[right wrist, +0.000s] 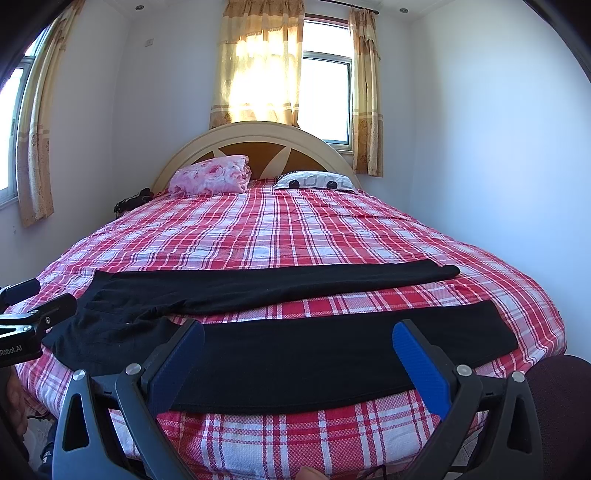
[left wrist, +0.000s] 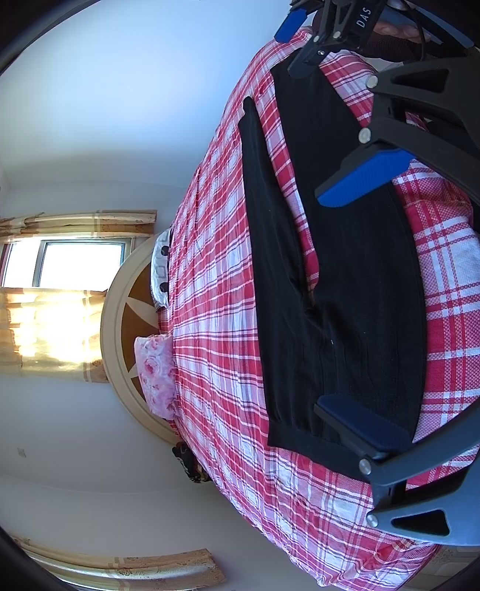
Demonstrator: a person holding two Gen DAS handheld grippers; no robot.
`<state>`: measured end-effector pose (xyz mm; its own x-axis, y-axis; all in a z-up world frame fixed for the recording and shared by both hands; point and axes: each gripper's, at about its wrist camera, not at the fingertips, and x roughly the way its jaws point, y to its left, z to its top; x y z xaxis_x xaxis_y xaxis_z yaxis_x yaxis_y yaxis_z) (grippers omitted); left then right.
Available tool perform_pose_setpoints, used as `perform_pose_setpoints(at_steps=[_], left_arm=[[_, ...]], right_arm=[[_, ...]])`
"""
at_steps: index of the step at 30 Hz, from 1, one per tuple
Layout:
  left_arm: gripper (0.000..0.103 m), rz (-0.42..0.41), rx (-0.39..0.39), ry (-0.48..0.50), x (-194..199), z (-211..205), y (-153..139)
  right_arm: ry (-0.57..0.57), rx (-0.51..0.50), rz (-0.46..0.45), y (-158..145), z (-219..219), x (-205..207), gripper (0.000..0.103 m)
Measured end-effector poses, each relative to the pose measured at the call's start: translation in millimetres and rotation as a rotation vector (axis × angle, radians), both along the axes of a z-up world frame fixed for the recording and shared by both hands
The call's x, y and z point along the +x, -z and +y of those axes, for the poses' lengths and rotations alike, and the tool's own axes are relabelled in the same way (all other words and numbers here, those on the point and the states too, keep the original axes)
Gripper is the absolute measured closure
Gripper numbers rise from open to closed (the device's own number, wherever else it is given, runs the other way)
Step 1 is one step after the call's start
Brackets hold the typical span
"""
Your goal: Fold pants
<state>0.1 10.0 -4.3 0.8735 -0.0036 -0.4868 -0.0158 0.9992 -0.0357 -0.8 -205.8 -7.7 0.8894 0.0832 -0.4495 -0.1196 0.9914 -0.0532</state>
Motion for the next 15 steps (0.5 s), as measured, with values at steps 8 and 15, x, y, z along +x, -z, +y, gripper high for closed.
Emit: perform_pose_setpoints(at_steps=[8,15], left_arm=[[0.000,0.049,0.033,0.016,25,5,34],[0.000,0.122,0.055,-0.003,52,30,59]], right_arm=[[-0.055,-0.006,-0.027,2,-6,6,0.001],[-0.129,0.000,0.048,28,-10,20,0.001]])
